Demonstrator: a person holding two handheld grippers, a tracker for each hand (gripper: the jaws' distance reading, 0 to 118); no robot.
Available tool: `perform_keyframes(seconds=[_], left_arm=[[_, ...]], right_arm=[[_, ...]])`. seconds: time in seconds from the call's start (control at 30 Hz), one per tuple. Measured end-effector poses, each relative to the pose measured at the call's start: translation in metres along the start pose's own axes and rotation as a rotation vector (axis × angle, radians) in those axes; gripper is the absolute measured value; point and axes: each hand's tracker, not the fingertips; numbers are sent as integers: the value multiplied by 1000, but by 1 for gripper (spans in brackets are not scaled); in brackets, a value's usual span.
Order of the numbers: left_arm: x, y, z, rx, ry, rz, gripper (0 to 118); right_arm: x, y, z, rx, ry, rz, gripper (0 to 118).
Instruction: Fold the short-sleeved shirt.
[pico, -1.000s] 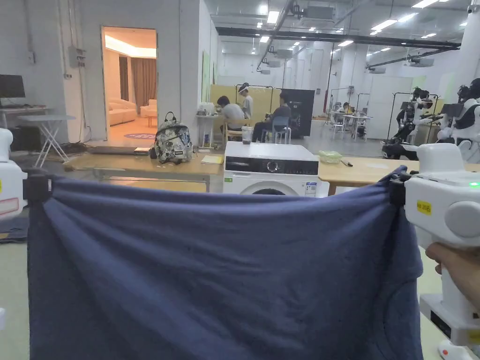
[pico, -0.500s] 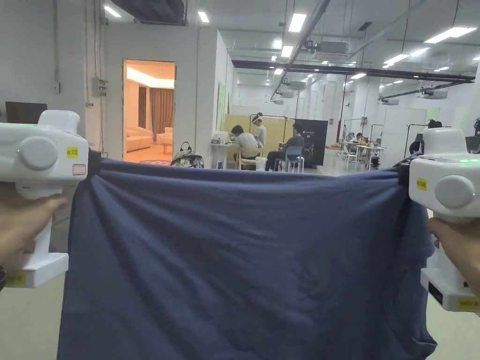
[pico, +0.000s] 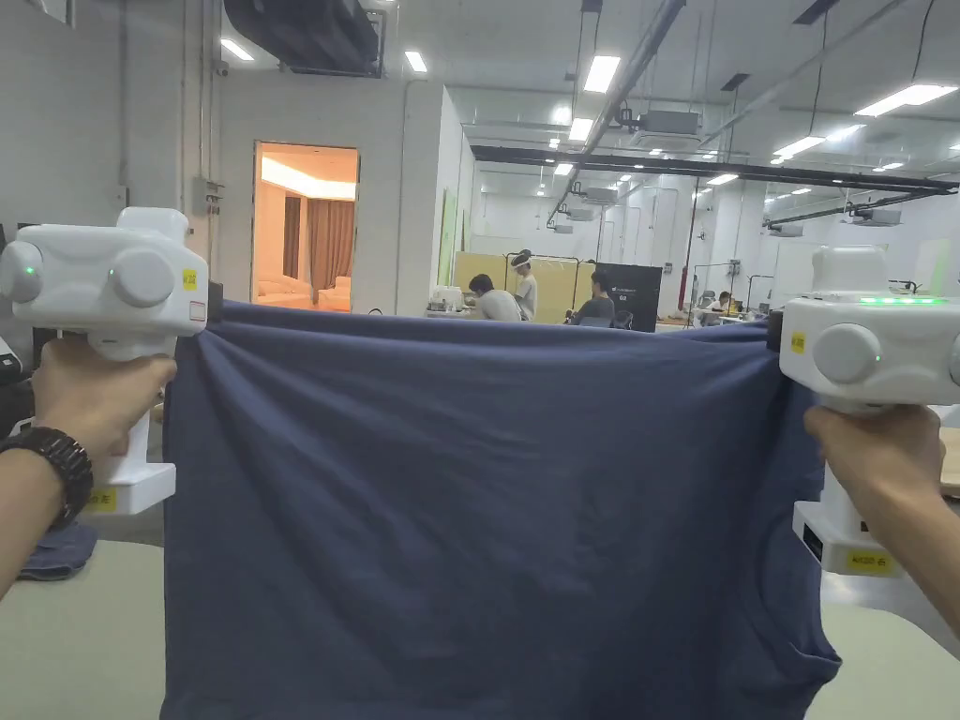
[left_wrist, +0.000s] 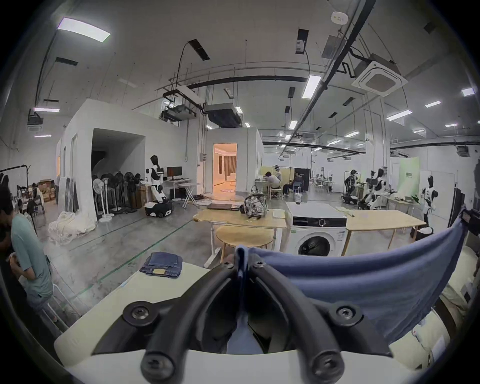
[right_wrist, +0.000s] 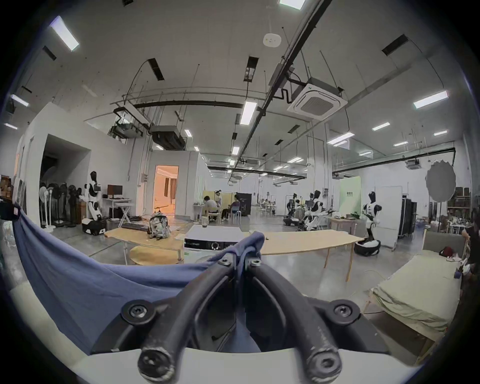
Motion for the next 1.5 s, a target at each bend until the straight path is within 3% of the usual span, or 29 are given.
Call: perform_keyframes(seconds=[0.2, 0.53, 0.8, 0.97, 1.2, 1.5], left_arm=[[11, -15, -11, 15, 9, -13, 0], [-1, -119, -3, -43, -25, -45, 0], [-27, -221, 65, -102, -70, -12, 0], [-43, -271, 141, -137, -91, 22, 0], [-68, -327, 235, -150, -104, 36, 0], [-95, -413, 312, -301, -108, 46, 0]], right_arm=[[-3, -18, -15, 2, -3, 7, 3], [-1, -112, 14, -91, 24, 96, 3], [9, -180, 103, -168, 51, 96, 3], [23, -215, 174, -214, 66, 95, 3], [35, -252, 273, -282, 95, 159, 3], [50, -320, 356, -459, 111, 150, 3]])
